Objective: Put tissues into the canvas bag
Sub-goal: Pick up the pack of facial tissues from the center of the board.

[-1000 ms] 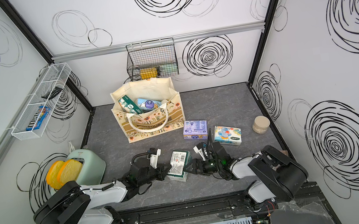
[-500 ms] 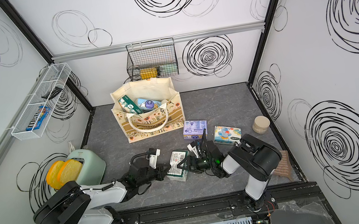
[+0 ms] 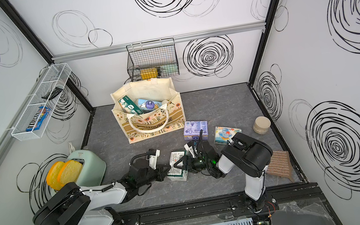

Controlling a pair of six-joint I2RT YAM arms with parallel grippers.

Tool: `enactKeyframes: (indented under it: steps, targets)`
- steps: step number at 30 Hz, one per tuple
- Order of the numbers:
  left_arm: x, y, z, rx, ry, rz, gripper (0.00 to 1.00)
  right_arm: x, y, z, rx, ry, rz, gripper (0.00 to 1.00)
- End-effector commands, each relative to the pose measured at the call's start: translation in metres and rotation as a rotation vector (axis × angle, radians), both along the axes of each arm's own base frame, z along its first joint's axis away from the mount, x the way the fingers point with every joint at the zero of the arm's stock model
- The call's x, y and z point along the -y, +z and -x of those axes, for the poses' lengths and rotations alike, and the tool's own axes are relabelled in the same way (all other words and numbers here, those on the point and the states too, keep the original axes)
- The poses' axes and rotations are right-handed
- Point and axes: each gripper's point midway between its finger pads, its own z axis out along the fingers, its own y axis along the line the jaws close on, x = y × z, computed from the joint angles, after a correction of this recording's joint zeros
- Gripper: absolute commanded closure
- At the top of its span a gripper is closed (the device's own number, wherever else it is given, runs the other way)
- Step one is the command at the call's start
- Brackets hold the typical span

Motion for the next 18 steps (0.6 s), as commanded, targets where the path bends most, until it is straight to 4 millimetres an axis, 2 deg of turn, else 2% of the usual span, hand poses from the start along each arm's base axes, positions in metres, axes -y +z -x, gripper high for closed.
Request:
enactKeyframes:
  steps: [1, 2, 3, 6, 8, 12, 14, 18]
  targets:
    - [-0.008, -0.015, 0.015, -0.069, -0.018, -0.044, 0.91, -0.001, -0.006, 0.001, -0.016, -0.011, 0.014, 0.31]
    - [-0.008, -0.012, 0.015, -0.066, -0.019, -0.042, 0.89, -0.001, -0.006, 0.001, -0.013, -0.011, 0.014, 0.31]
    - [-0.007, -0.008, 0.015, -0.062, -0.02, -0.038, 0.83, -0.001, -0.004, 0.001, -0.009, -0.012, 0.012, 0.32]
    - [-0.005, 0.01, 0.012, -0.044, -0.022, -0.01, 0.41, 0.001, -0.002, 0.001, 0.009, -0.01, 0.023, 0.43]
    - [-0.003, 0.027, 0.01, -0.023, -0.021, 0.012, 0.3, 0.003, -0.003, -0.001, 0.023, -0.014, 0.048, 0.44]
    - [-0.005, 0.076, 0.004, 0.046, -0.003, 0.045, 0.25, 0.006, 0.005, -0.003, 0.049, -0.021, 0.066, 0.48]
    - [-0.012, 0.105, 0.002, 0.093, 0.014, 0.064, 0.24, 0.008, 0.011, -0.004, 0.063, -0.02, 0.069, 0.58]
    - [-0.037, 0.18, 0.007, 0.241, 0.064, 0.141, 0.23, 0.014, 0.043, -0.012, 0.129, -0.025, 0.066, 0.58]
